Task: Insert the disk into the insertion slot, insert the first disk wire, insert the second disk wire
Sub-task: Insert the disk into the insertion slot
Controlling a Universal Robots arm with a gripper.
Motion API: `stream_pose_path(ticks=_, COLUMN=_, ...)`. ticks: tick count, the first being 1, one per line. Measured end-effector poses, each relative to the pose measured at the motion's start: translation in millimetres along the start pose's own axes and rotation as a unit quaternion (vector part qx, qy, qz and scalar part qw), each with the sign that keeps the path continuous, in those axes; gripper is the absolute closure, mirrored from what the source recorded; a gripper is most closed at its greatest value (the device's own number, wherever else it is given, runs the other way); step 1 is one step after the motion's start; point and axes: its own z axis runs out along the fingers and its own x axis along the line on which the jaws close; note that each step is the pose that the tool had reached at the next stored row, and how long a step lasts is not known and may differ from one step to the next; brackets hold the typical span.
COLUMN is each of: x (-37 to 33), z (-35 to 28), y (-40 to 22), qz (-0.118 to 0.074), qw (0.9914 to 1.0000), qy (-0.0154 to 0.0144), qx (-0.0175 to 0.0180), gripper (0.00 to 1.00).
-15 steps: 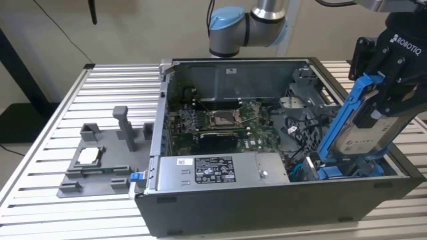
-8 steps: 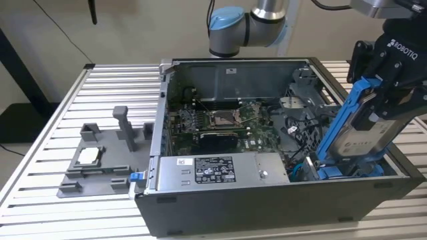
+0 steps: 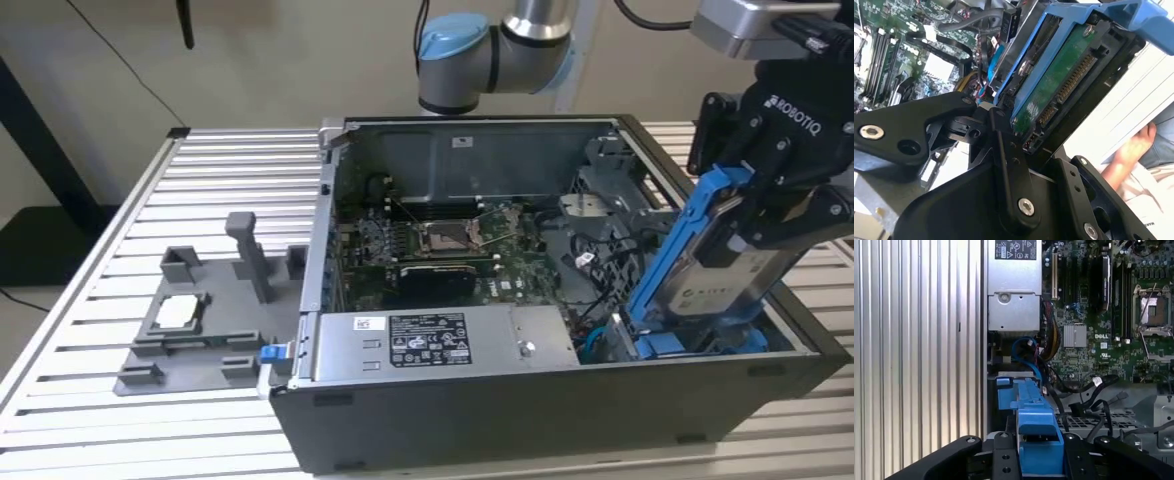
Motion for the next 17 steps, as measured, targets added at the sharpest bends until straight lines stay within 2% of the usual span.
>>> stream_pose_path(ticks=2, x=0.0, z=1.7, y=-0.2, qz=0.000, qw=0.99998, qy=-0.0058, qx=-0.0001, gripper=0.67)
stream_pose_path(ticks=7, x=0.1, z=5.7, y=-1.6, qz=0.000, qw=0.99998, qy=-0.0057, qx=-0.0001, gripper=0.67)
stream_pose_path(ticks=17, x=0.6, z=23.5, y=-2.9, qz=0.000, qw=0.99998, qy=-0.0057, qx=-0.0003, gripper=0.67)
